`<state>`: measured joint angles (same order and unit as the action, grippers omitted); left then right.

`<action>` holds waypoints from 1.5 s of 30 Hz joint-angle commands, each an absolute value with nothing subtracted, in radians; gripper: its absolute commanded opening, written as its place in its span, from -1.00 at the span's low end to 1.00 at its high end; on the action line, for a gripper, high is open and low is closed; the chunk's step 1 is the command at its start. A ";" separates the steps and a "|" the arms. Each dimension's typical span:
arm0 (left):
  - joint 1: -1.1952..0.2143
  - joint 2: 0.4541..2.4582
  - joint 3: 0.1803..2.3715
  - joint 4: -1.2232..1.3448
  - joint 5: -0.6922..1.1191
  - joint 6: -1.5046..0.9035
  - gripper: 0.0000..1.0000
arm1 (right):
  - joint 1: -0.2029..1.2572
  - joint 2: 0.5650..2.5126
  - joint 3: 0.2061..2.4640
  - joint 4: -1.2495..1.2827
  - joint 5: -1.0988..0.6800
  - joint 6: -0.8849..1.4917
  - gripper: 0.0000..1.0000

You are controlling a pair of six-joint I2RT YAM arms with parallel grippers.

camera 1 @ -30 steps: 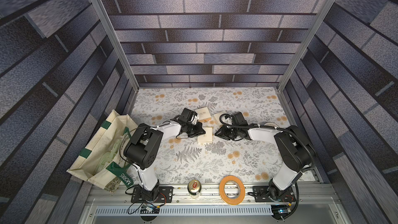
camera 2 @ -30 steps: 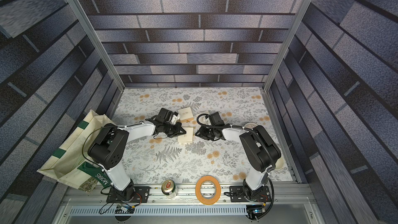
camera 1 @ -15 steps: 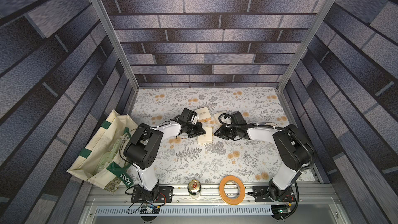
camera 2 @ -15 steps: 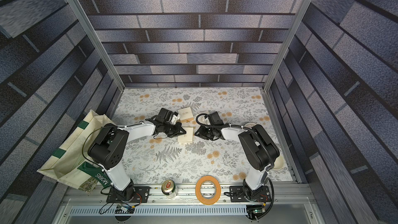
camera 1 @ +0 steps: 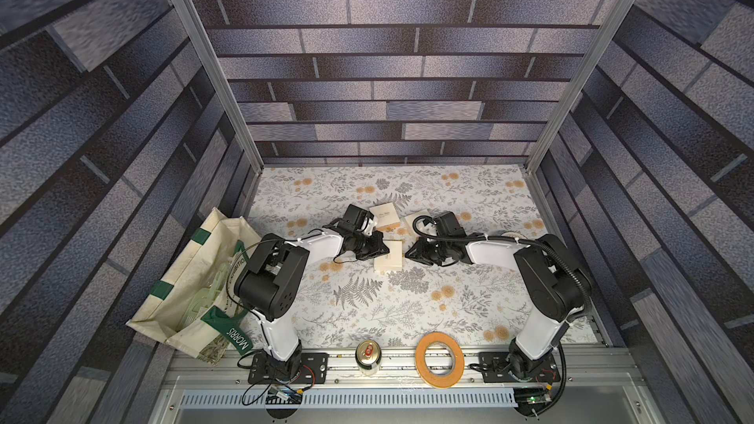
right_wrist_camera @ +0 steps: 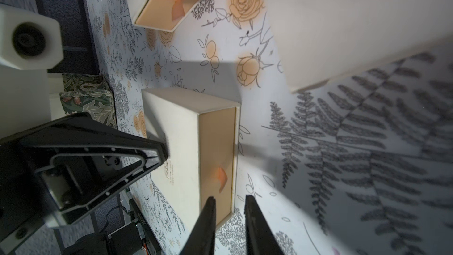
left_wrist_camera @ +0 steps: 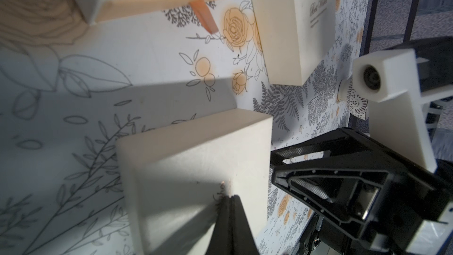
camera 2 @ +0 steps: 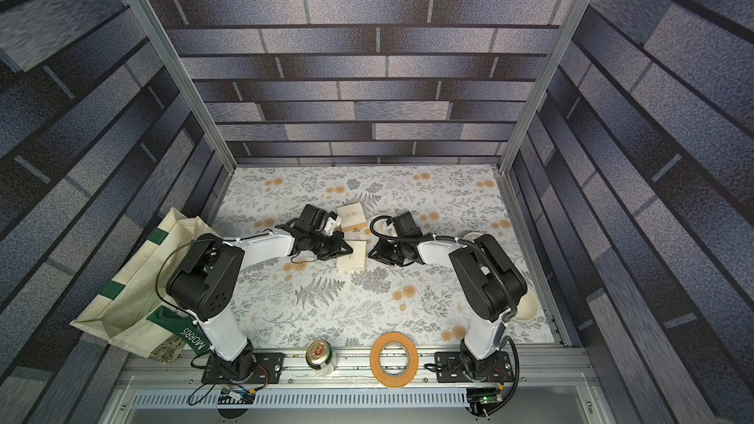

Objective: Take out the earrings from the drawer-style jewelry box
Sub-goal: Open the drawer in the jewelry box.

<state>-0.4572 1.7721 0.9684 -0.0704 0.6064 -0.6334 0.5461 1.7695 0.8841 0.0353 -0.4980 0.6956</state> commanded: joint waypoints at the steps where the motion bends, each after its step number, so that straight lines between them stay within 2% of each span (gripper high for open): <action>1: -0.466 1.794 0.959 -0.098 0.616 -0.633 -1.00 | 0.555 1.786 0.914 0.055 -0.504 0.698 -0.53; 45: -0.468 1.813 0.958 -0.097 0.618 -0.638 -1.00 | 0.564 1.828 0.934 0.088 -0.533 0.718 -0.61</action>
<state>-0.4583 1.7832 0.9684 -0.0559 0.6281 -0.6369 0.5545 1.8076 0.9085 0.0734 -0.5209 0.7071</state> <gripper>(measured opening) 0.042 0.196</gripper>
